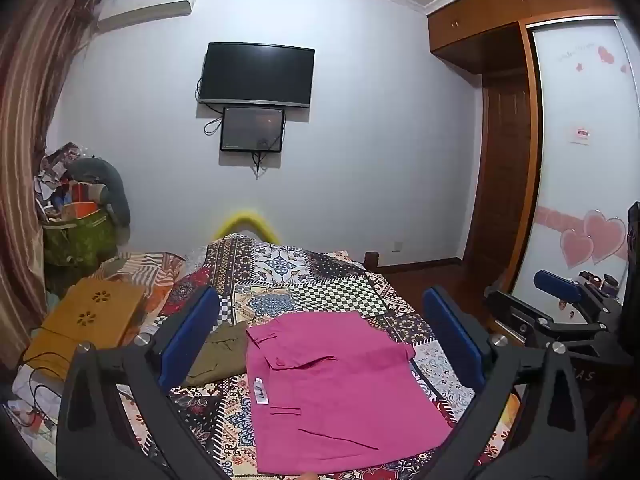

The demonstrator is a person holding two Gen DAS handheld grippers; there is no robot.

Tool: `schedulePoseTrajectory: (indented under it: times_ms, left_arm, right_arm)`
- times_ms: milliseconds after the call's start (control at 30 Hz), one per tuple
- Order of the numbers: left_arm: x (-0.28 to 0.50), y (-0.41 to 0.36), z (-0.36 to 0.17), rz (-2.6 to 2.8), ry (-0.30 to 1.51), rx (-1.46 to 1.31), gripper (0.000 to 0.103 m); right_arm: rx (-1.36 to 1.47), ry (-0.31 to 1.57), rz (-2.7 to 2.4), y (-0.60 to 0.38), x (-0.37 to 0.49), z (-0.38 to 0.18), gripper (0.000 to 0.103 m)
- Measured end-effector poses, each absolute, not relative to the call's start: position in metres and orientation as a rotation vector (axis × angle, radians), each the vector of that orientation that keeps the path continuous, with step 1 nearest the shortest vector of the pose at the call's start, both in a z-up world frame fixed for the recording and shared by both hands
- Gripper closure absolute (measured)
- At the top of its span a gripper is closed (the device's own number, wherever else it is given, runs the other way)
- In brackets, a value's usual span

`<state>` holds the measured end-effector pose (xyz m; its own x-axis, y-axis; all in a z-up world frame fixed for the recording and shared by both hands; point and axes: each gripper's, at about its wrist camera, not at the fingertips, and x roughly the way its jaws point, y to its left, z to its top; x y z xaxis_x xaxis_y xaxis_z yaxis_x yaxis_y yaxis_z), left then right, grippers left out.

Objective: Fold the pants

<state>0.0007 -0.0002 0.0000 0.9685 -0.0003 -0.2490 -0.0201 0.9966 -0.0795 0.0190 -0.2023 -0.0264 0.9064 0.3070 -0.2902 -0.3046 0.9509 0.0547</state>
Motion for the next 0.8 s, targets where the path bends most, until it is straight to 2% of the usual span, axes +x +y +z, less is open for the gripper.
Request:
schedulePoseTrajectory:
  times_ms: [800]
  left_arm:
    - [-0.0057, -0.0032, 0.0028, 0.006, 0.245, -0.065, 0.000]
  right_arm:
    - [0.021, 0.296, 0.316, -0.2046, 0.0173, -0.0232, 0.000]
